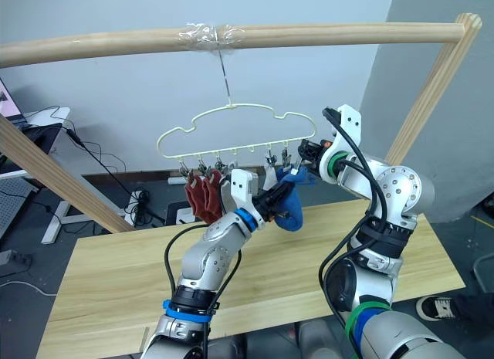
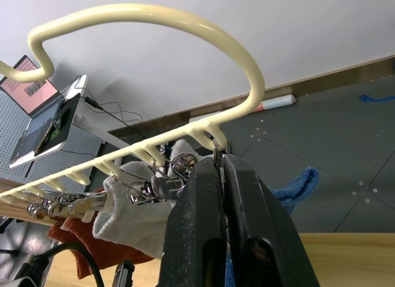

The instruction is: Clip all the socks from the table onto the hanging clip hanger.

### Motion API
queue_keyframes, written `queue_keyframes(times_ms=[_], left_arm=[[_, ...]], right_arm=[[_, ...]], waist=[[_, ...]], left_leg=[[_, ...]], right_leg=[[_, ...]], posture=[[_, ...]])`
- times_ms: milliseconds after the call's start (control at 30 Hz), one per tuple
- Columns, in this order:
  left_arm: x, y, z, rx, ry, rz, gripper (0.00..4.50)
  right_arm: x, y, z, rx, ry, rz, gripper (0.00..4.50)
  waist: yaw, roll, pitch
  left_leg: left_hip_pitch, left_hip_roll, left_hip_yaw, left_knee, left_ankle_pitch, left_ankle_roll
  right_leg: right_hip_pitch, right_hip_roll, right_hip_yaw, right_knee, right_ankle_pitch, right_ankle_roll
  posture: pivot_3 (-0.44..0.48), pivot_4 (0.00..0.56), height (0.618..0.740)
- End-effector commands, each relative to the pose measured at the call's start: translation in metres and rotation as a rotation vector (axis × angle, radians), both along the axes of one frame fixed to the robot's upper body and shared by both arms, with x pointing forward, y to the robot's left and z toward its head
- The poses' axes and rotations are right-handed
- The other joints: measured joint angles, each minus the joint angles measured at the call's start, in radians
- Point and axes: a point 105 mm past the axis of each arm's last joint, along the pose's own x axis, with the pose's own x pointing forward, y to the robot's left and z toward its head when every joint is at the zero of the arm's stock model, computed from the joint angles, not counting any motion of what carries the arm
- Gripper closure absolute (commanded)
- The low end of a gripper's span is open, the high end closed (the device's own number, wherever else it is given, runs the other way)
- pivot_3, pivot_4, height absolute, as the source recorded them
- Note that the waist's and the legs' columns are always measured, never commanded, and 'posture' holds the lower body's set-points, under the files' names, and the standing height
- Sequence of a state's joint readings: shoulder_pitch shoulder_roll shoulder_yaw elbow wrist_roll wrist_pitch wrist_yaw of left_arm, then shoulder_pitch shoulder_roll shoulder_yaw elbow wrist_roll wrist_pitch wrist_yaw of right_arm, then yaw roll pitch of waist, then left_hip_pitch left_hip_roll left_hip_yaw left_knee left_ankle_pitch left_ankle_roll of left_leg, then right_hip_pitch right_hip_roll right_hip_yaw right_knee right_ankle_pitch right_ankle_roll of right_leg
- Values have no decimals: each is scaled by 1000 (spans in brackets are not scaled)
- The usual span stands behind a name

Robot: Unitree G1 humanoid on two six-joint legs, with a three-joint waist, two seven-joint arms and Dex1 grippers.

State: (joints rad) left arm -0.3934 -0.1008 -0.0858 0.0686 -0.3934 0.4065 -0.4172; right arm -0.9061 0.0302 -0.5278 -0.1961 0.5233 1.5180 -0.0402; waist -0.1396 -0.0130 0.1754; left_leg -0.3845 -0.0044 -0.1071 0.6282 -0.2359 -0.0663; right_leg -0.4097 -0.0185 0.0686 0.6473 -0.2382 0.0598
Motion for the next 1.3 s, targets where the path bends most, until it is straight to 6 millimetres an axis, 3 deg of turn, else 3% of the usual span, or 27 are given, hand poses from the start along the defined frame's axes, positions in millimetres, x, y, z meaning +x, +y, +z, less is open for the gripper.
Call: queue_keyframes(times_ms=[33, 233, 267, 433, 600, 700, 800, 1033, 1133, 1300], left_arm=[[-6, -10, 20, -17, -78, -44, 4500], [-10, -17, 21, -27, -81, -94, 4500], [-12, -21, 21, -48, -57, -129, 3948], [-19, -34, 12, -94, 29, -266, 2557], [-16, -21, -21, 17, 78, -274, 954], [-19, 1, -54, 118, 122, -241, 28], [-23, 35, -80, 207, 156, -173, 28], [-39, 123, -78, 380, 58, 104, 28], [-51, 166, -82, 470, 84, 253, 28], [-76, 215, -99, 638, 165, 412, 28]], right_arm=[[-4, 2, 12, 16, -56, 12, 2595], [-8, -8, 25, 19, -158, 9, 577], [-11, -15, 27, 17, -182, -5, 144], [-22, -34, 24, -55, -272, -52, 0], [-29, -50, -8, -121, -288, -101, 0], [-32, -59, -35, -171, -283, -124, 0], [-35, -66, -61, -214, -270, -142, 0], [-56, -61, -105, -428, -350, 29, 0], [-65, -75, -130, -501, -319, 45, 0], [-73, -98, -155, -548, -270, -13, 0]], waist=[[0, 0, 0], [1, 0, 0], [0, 0, 0], [-3, 1, -1], [-19, 3, -2], [-30, 6, -5], [-33, 8, -7], [-9, 5, -15], [4, 2, -25], [40, -1, -33]], left_leg=[[0, 0, 0, 0, 0, 0], [0, 0, 0, 0, 0, 0], [0, 0, 0, 0, 0, 0], [-1, 0, 0, 0, 0, 0], [0, 0, 1, 0, 0, 0], [1, 0, 1, 0, 0, 0], [2, 0, 3, 0, 0, 0], [2, 0, 2, 1, 0, 0], [3, 1, 2, -1, 0, 0], [5, 0, 2, 0, 0, 0]], right_leg=[[0, 0, 0, 0, 0, 0], [0, 0, 0, 0, 0, 0], [0, 0, 0, -1, 0, 0], [0, 0, 0, -1, 0, 1], [0, 0, 1, -1, -1, 1], [0, 1, 1, -1, -1, 1], [0, 1, 3, 0, -1, 1], [0, 0, 3, 0, 0, 2], [1, 0, 2, 0, 0, 1], [2, -1, 2, 0, 0, 1]], posture=[[-149, 127, 740], [-143, 116, 740], [-147, 114, 740], [-166, 108, 740], [-173, 102, 740], [-153, 88, 740], [-131, 80, 740], [-67, 68, 740], [-28, 61, 740], [16, 53, 740]])
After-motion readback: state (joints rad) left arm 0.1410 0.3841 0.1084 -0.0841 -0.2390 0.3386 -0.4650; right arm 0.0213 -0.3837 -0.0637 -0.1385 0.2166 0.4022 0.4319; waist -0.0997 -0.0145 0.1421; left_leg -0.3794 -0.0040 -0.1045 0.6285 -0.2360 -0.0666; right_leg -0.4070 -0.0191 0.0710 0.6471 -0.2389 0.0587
